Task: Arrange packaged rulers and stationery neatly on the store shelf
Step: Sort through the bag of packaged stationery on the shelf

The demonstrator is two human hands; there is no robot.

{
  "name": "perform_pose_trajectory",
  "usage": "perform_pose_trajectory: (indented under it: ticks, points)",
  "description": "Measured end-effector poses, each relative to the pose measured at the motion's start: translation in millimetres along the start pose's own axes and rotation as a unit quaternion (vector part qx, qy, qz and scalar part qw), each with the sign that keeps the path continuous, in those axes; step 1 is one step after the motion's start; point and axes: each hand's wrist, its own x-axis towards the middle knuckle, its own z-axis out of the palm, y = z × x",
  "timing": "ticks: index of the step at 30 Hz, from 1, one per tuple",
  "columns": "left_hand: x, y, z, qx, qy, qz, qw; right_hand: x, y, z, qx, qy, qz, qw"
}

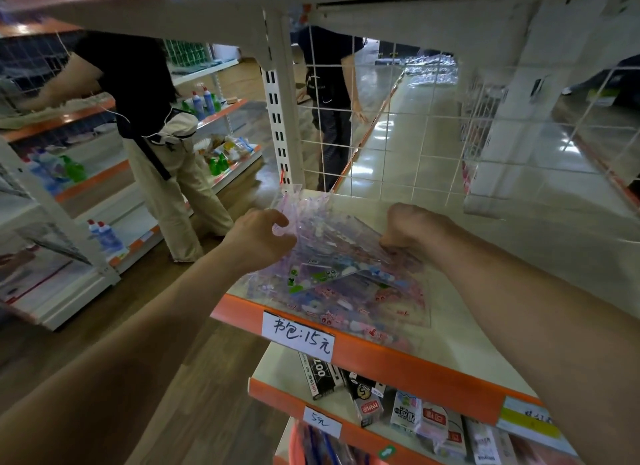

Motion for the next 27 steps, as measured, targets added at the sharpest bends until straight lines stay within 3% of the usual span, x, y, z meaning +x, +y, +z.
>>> perform_pose_trajectory:
  ticks: [5, 15, 20, 27]
  points:
    - [2, 6, 4, 0.010, -0.004, 0.018, 1.000, 9, 7, -2, 0.026, -0.042, 0.007, 0.999]
    - [0, 7, 4, -0.004, -0.001, 0.037, 0.999, 22, 47, 2, 0.059, 0.032, 0.063, 0.996]
    - [3, 16, 6, -0.007, 0.018, 0.051, 0.999, 19, 52, 5, 0.057, -0.003, 0.023, 0.998]
    - [12, 37, 9, -0.008, 0.024, 0.078, 0.997, 38, 50, 11, 0.062, 0.035, -0.012, 0.997]
